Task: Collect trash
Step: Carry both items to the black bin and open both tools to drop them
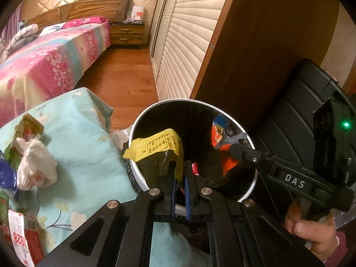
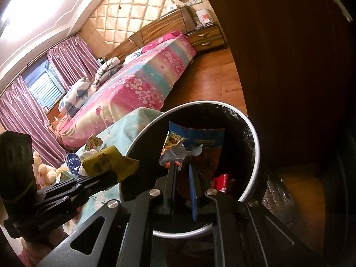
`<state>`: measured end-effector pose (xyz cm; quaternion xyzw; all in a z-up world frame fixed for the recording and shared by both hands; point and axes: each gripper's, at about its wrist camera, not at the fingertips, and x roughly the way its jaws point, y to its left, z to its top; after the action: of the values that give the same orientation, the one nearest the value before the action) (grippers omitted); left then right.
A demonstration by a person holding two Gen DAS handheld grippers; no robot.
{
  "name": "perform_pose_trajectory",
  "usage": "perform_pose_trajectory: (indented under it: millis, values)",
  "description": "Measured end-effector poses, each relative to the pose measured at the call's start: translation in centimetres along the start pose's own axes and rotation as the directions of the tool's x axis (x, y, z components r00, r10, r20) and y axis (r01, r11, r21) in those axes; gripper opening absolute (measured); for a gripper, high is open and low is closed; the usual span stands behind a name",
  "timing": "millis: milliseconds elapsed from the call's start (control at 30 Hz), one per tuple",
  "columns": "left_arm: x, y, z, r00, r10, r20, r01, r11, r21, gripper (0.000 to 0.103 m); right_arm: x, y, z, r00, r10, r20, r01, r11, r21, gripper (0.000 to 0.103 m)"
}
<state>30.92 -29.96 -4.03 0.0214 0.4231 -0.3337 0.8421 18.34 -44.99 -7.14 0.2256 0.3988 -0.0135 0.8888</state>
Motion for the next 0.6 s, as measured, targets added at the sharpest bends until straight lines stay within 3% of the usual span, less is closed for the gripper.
perform_pose_trajectory:
  millis: [133,200,367,500,600]
  values:
    - [0.7,0.0,0.3,1.0,0.005,-0.029,-0.006,1.0,-0.015,0.021,0.5,-0.4,0.6,1.0,0.004,-0.016,-0.004,1.0,0.014,0.016]
    - [1.0,-0.1,0.6,0.999,0.015,-0.029,-0.016,1.0,-0.017,0.024,0.6,-0.7,0.9,1.0,0.002,-0.023,-0.002,1.0,0.018,0.021]
    - [0.4,0.0,0.3,0.999,0.035,-0.016,-0.035,0.999,-0.031,0.044,0.8,-1.1,1.4,0.999,0.019,-0.039,-0.018,0.999,0.03,0.044]
    - [-1.3,0.9,-0.9,0.998,0.057,0.013,-0.056,0.996,-0.065,0.047,0.7,-0.8,1.3,0.999,0.026,-0.039,-0.025,0.999,0.027,0.049]
    - [-3.3,2.2,-2.4,0.995,0.094,0.038,-0.09,0.99,-0.105,0.052,0.4,0.2,0.9,0.999,0.028,-0.023,-0.028,1.0,0.008,0.063]
